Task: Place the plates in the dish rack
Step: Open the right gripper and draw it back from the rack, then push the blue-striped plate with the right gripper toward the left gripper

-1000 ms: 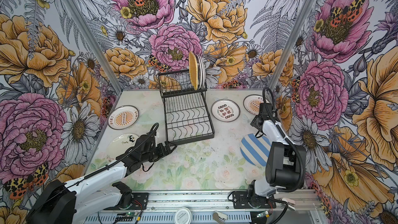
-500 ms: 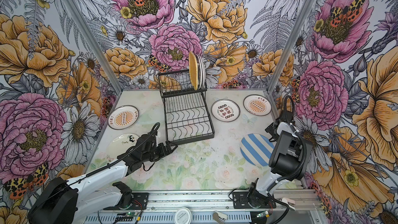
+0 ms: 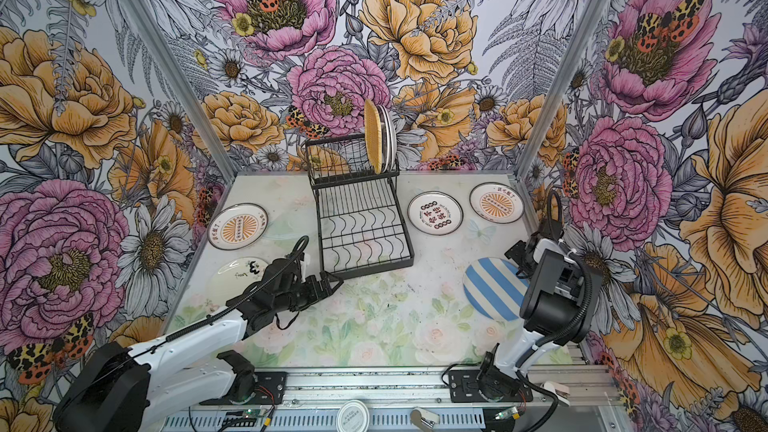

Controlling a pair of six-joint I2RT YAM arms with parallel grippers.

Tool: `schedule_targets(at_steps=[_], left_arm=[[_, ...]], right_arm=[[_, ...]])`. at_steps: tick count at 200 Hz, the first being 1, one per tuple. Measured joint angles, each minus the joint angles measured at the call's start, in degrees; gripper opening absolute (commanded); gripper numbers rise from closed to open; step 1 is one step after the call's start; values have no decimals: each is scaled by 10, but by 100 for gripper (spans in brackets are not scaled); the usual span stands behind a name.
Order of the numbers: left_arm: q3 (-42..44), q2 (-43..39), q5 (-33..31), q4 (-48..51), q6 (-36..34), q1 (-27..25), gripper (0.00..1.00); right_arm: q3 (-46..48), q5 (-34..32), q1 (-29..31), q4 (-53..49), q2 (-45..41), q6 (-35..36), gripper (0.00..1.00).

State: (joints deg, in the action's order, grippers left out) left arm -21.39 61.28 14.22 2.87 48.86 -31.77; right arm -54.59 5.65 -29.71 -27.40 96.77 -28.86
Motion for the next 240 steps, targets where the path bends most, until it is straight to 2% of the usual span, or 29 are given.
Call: schedule_targets(at_steps=[44,69,96,148,169,211,240], left_arm=[[-1,0,0,0,-3,0,99],[-3,5,3,-2,-5,0,99],[-4,13,4,-6,-9,0,99],[-10,17,4,-10,-9,-5,99],[-10,17,4,-10,-9,-7,99],[-10,13,4,-10,-9,-10,99],[-10,9,4,-10,-9,-11,99]], right_arm=[[43,31,6,-6,-42,-2,83],[74,52,36,-9,-74,-12,83],[104,72,100,-12,-106,-36,83],[135,82,266,-8,-139,-96,83],[138,86,309,-8,-142,-111,83],[127,82,319,-26,-136,-107,82],[77,75,324,-36,-84,-96,81]])
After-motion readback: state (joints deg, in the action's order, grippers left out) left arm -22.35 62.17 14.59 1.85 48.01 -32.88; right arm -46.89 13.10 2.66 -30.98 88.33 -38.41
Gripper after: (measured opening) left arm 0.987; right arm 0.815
